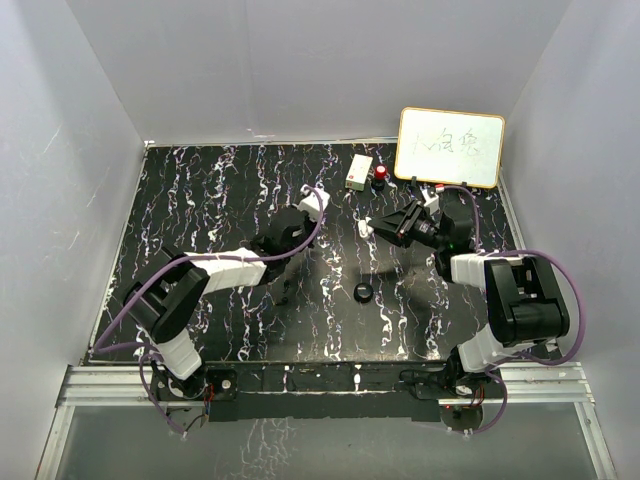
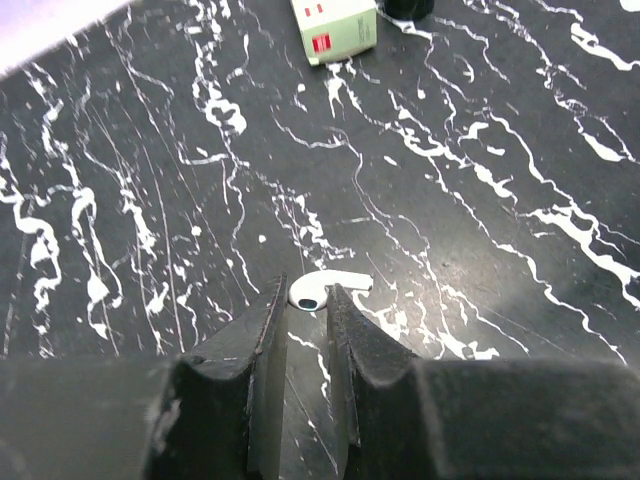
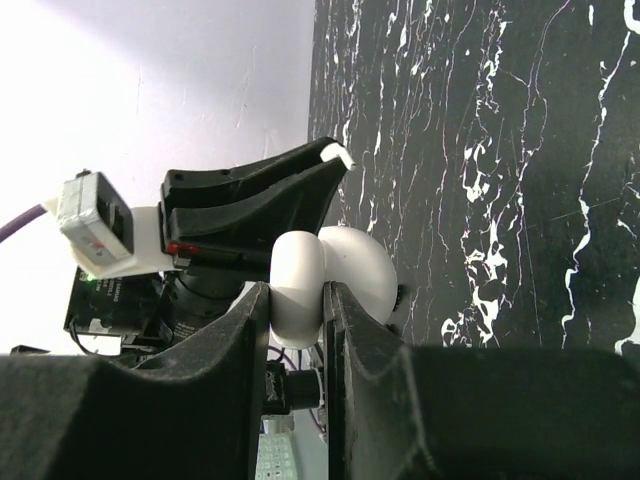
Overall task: Insert the wireless bluetooth earbuds into the charging case
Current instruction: Pick up the earbud from the center of the board, then place the earbud in the charging case.
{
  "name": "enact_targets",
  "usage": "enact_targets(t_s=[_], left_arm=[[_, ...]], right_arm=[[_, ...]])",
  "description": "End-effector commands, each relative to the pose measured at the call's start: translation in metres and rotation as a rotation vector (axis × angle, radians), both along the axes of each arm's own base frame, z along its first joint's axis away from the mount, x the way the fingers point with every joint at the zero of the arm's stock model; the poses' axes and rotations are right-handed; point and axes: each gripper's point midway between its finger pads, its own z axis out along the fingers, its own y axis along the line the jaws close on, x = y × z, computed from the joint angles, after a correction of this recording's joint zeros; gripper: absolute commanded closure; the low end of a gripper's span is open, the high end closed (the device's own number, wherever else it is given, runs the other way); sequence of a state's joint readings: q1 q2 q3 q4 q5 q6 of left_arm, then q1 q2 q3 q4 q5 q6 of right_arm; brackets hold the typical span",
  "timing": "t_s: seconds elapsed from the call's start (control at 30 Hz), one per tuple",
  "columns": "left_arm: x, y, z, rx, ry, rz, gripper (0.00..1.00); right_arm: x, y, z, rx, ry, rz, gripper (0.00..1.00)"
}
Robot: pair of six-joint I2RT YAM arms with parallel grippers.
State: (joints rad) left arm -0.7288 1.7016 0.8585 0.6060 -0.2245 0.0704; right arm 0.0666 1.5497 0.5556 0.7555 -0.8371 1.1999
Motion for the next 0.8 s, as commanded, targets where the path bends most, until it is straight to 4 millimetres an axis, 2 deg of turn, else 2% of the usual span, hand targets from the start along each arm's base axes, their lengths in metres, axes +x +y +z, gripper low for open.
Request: enact_targets(t_s=[0.0,0.27,0.47,0.77], left_arm=[[0.012,-0.011,0.055,-0.029,-0.229,-0.062,1.00],[0.020,-0.025,0.078,0.029,-0.407,-0.152,1.00],[0.012,-0.042,0.091,0.043,-0.482,-0.273,1.00],[0.002,-0.053,0.104,0.075,-0.561,-0.384,1.00]], right_arm=[[0.008,0.006,0.016,-0.019,-0.075,0.038,1.00],[0.012,0.014,0.014,-0.026,-0.061,0.056,1.00],[0.015,0.019,0.016,-0.030,-0.056,0.064,1.00],[0.017,0.023,0.018,-0.021,-0.037,0.066,1.00]])
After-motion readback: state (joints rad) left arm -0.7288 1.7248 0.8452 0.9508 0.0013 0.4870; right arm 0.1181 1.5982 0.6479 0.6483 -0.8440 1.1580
